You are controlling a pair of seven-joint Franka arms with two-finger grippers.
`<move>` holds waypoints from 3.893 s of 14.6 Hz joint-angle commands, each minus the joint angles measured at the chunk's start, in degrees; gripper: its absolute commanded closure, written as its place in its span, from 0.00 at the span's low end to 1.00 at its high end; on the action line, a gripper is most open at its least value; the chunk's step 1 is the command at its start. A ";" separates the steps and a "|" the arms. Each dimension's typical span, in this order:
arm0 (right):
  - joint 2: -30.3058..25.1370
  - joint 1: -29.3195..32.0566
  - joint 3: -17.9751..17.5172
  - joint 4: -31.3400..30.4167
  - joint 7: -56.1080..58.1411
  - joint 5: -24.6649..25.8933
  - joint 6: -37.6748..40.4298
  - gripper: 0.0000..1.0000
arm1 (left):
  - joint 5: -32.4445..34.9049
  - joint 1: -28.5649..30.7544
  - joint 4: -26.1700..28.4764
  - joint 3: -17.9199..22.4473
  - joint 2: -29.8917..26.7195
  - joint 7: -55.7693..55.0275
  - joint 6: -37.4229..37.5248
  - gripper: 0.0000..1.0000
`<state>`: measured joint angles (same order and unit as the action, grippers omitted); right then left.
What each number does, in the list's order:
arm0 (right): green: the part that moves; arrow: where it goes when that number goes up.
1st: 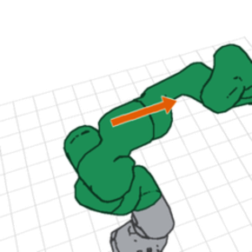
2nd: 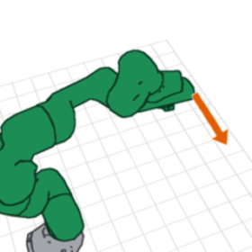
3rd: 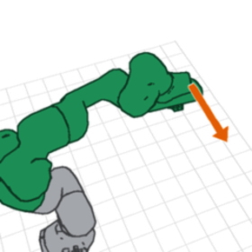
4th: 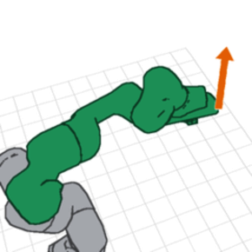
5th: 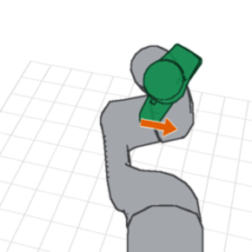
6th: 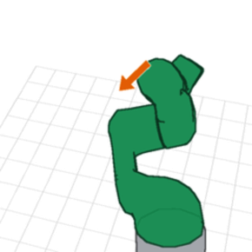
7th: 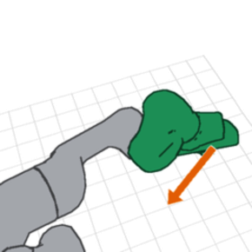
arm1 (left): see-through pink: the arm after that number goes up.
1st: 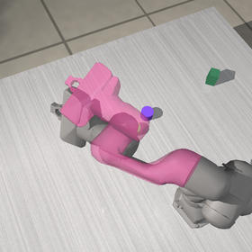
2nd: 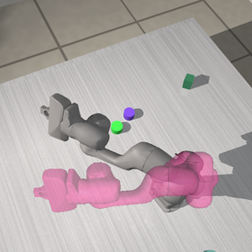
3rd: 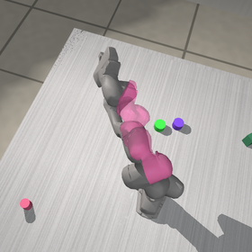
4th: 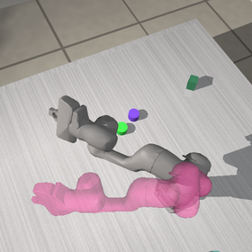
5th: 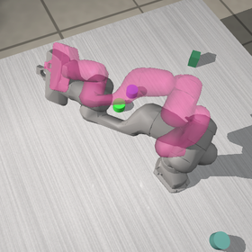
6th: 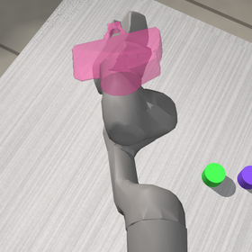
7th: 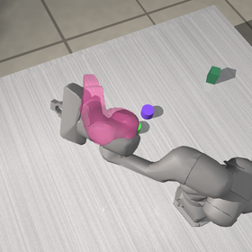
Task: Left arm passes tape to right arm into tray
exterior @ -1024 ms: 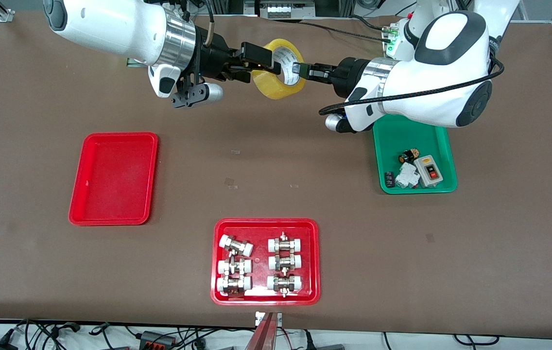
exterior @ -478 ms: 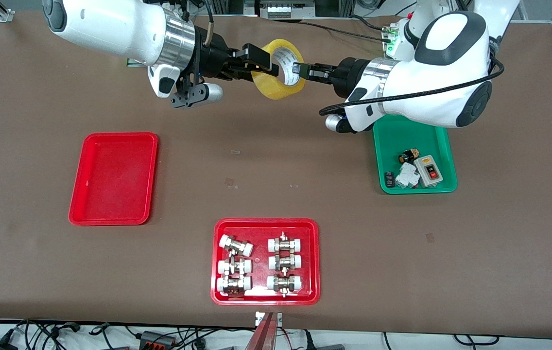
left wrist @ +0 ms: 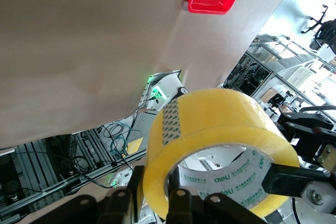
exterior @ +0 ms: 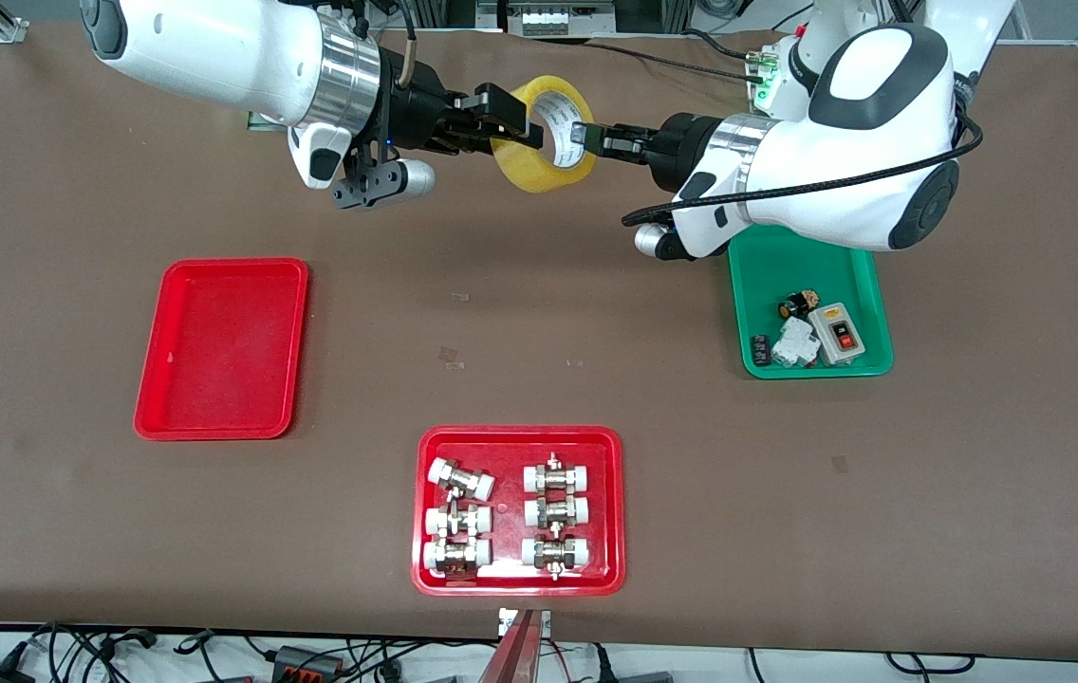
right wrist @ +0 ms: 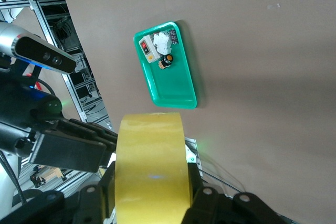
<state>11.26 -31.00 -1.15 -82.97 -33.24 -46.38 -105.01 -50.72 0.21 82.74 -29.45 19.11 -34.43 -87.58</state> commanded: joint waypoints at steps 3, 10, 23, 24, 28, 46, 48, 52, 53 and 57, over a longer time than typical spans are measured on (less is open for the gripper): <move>0.70 0.06 0.36 1.23 -0.34 -0.30 1.12 0.47 | 8.14 1.37 -1.62 -0.08 -3.98 -0.46 2.50 0.00; 4.64 8.38 0.89 0.53 6.50 0.32 3.57 0.47 | 23.64 8.48 -0.83 0.27 -5.05 10.76 7.24 0.00; 27.76 48.57 0.89 0.35 54.75 7.35 17.82 0.46 | 55.11 11.26 1.10 9.63 -12.86 52.62 9.88 0.00; 28.38 49.19 0.89 -0.69 55.90 7.35 18.60 0.46 | 55.11 5.99 1.19 15.50 -14.00 52.37 10.58 0.00; 31.80 50.68 0.80 -1.49 59.77 7.18 18.79 0.45 | 53.70 -1.52 0.75 26.71 -14.54 52.01 4.73 0.00; 31.12 45.25 0.80 -1.06 64.88 24.10 8.69 0.00 | 48.75 7.88 5.94 20.40 -20.96 33.11 4.68 0.00; 28.31 43.05 0.80 -1.06 63.65 30.18 6.49 0.00 | 51.59 7.26 4.19 20.57 -20.70 32.86 6.89 0.00; 22.16 39.01 0.80 0.61 56.72 40.64 6.74 0.00 | 51.51 7.17 3.74 20.14 -20.61 33.03 7.07 0.00; 20.31 38.21 0.80 0.61 53.92 41.79 7.00 0.00 | 51.51 7.17 3.65 20.13 -20.52 32.94 6.99 0.00; 12.41 36.80 0.45 0.70 43.45 44.61 7.27 0.00 | 50.98 7.17 3.65 20.13 -20.52 32.85 6.99 0.00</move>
<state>28.16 6.35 -0.61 -81.13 14.52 -3.74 -98.15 -0.17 7.23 87.38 -8.93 -1.30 -0.97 -81.73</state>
